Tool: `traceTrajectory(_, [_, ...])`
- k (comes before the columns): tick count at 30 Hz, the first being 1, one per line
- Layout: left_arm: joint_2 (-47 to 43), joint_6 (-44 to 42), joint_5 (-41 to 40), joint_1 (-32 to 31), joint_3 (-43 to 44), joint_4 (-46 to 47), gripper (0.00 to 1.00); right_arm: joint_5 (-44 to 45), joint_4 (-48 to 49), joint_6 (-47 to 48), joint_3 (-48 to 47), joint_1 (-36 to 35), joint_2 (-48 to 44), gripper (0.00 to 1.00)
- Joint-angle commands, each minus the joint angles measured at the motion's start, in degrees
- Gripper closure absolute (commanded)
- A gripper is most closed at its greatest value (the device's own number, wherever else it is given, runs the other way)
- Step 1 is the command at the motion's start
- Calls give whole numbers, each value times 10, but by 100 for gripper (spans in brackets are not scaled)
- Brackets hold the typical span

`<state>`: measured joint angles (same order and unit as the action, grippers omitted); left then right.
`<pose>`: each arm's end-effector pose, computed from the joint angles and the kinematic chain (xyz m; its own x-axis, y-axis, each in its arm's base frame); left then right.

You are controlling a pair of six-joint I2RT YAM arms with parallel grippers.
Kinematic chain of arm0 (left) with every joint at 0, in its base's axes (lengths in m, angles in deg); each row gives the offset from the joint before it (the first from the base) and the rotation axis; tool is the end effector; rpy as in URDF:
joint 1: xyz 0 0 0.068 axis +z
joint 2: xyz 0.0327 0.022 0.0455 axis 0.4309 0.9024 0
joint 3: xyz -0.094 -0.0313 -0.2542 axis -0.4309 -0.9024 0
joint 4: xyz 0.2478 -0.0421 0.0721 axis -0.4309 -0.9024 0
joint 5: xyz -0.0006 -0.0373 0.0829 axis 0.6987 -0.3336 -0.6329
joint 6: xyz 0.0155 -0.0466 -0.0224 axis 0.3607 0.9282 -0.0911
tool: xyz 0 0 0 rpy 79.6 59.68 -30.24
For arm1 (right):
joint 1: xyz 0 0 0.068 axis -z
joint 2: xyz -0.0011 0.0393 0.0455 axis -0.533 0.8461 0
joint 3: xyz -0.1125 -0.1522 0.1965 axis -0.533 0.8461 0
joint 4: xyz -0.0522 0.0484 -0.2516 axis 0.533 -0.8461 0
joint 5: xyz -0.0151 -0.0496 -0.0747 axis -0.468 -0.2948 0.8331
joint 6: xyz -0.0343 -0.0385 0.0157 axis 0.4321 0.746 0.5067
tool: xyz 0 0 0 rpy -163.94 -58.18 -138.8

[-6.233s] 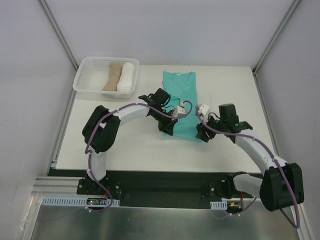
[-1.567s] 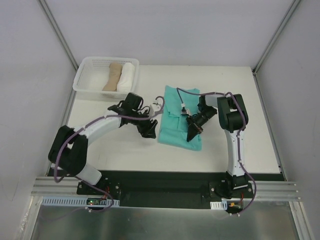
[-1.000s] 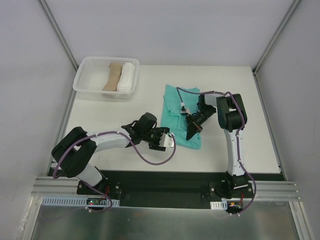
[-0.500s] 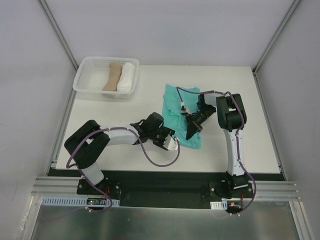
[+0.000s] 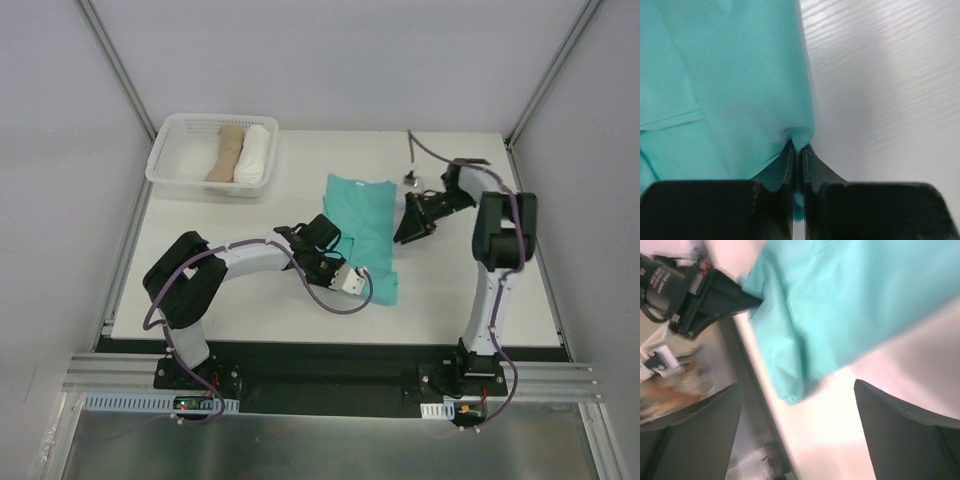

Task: Roll the t-shirts
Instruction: Roll the T-shirt to the center of the board.

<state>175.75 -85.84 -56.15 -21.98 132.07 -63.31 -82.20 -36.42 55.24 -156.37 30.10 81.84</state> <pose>0.2283 -0.2731 0.1695 0.5156 0.6337 -0.5768 0.8569 -0.3826 0.3455 0.3967 0.0449 0.1432 -0.6848 -0.4790 -0.5492 -0.7021 0.2319 0.6733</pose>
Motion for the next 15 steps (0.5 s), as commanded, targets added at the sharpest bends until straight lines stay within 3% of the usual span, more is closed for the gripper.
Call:
traceTrajectory(1, [23, 94, 119, 8, 61, -152, 100, 69, 176, -42, 131, 46, -300, 0])
traceTrajectory(2, [30, 109, 131, 14, 85, -169, 100, 111, 345, -72, 193, 41, -423, 3])
traceTrajectory(3, [38, 122, 159, 17, 97, -179, 100, 207, 437, -106, 258, 34, -499, 4])
traceTrajectory(4, [56, 146, 170, 20, 121, -188, 100, 228, 577, -92, 397, 26, -559, 4])
traceTrajectory(5, [64, 157, 181, 23, 133, -203, 100, 242, 623, -73, 447, 4, -659, 4])
traceTrajectory(6, [74, 169, 192, 33, 144, -209, 100, 275, 654, -64, 497, -10, -691, 4])
traceTrajectory(7, [91, 200, 218, 40, 154, -211, 100, 282, 670, -64, 527, -27, -711, 4])
traceTrajectory(8, [100, 217, 230, 46, 175, -214, 100, 284, 618, -58, 542, -57, -725, 4])
traceTrajectory(10, [128, 263, 264, 65, 195, -225, 100, 197, 456, 28, 534, -74, -726, 4])
traceTrajectory(15, [150, 310, 296, 93, 218, -228, 100, 245, 508, 47, 651, -184, -805, 4])
